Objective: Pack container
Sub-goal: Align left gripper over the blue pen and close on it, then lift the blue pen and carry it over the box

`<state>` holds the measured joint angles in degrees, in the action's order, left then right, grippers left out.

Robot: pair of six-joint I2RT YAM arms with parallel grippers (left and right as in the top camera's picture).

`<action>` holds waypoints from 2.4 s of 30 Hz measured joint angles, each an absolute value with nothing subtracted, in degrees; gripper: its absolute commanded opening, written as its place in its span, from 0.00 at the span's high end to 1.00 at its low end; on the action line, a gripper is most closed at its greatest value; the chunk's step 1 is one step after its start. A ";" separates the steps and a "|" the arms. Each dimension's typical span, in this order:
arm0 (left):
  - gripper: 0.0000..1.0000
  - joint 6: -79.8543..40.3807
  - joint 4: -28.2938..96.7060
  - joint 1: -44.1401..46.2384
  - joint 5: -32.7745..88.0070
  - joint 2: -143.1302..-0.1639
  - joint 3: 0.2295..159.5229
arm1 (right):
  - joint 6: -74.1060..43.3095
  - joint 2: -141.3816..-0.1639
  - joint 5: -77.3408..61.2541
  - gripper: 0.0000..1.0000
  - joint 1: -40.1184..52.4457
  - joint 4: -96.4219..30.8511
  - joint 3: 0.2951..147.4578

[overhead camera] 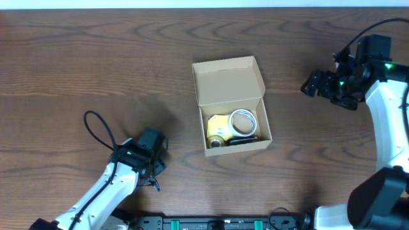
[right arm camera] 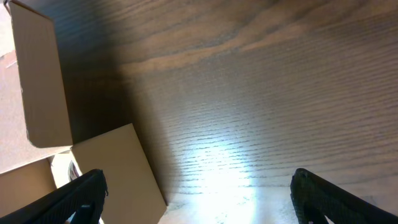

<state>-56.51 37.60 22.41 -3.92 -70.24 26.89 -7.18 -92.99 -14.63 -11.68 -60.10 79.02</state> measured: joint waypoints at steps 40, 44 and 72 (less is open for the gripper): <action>0.94 -33.08 36.32 21.19 1.54 -70.52 50.48 | -7.16 -92.99 -14.63 0.06 -11.68 -59.83 79.02; 0.95 -24.05 36.32 21.21 4.03 -70.52 55.70 | -7.16 -92.99 -14.66 0.06 -11.68 -59.75 79.02; 0.95 14.09 39.09 27.73 39.03 -90.76 75.92 | -7.16 -92.99 -14.87 0.06 -11.68 -59.72 79.02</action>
<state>14.09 39.09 27.73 39.03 -90.76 75.92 -7.16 -92.99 -14.87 -11.68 -59.72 79.02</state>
